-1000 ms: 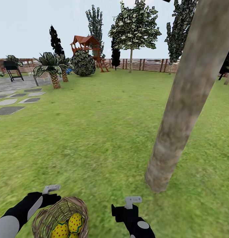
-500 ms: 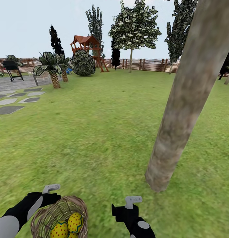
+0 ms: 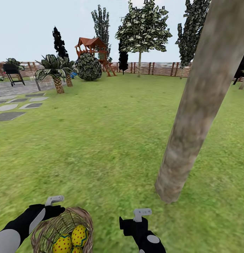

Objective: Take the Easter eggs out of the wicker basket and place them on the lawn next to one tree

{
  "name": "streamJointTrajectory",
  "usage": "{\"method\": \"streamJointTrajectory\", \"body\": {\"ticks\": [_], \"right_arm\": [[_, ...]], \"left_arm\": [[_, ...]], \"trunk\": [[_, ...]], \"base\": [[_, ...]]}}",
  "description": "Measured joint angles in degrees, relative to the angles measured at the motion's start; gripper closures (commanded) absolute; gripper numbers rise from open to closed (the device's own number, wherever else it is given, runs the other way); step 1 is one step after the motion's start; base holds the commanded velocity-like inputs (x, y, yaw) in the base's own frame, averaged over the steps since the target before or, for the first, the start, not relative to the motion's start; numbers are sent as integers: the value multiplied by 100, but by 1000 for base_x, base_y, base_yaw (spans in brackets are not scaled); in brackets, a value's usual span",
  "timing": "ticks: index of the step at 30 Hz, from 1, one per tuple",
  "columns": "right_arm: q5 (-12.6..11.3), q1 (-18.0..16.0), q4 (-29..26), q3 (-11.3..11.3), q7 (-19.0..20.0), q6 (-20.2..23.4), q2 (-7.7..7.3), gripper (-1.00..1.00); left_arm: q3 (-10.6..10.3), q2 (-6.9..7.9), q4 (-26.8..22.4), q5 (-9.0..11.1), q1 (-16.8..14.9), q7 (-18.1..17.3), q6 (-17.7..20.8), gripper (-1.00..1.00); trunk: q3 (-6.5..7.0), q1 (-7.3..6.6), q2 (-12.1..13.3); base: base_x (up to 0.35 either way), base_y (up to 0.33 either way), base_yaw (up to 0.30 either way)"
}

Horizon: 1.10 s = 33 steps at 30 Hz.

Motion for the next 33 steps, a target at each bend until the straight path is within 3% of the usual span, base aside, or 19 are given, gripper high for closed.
{"method": "streamJointTrajectory", "body": {"ticks": [33], "right_arm": [[1, 0, -2, 0, 0, -1, -6, -100]], "left_arm": [[50, 32, 17, 3, 0, 78, 72, -100]], "trunk": [[-593, 725, -1324]], "base": [[0, 0, 0]]}}
